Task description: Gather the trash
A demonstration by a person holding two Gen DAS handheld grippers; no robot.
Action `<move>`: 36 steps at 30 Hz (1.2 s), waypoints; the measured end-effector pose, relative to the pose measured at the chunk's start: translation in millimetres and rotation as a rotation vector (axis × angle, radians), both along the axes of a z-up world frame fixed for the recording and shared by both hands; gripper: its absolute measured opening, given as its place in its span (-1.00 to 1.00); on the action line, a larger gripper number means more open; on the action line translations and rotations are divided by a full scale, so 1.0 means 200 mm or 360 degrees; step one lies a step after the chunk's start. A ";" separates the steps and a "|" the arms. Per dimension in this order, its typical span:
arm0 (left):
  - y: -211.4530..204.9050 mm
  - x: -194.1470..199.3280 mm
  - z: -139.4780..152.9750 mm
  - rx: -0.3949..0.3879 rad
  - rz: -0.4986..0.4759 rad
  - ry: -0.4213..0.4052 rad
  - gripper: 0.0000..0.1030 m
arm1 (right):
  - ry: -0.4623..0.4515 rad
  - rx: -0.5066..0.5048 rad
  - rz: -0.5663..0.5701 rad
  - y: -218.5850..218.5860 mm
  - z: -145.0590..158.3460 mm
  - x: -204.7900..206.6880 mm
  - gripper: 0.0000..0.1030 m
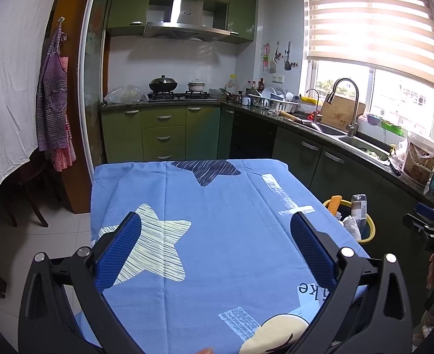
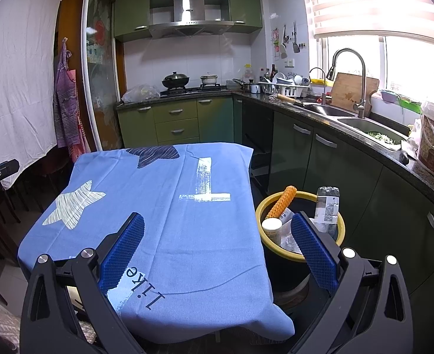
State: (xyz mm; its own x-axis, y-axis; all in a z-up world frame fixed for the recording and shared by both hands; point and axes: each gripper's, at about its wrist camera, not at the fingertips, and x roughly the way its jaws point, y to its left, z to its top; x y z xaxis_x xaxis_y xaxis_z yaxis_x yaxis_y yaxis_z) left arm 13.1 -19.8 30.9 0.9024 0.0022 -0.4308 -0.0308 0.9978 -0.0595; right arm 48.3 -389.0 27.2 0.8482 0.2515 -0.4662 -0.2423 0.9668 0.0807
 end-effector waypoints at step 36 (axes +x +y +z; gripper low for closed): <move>0.00 0.01 -0.01 0.0021 -0.0007 -0.0025 0.87 | 0.0009 -0.0012 0.0031 -0.02 -0.01 0.02 0.91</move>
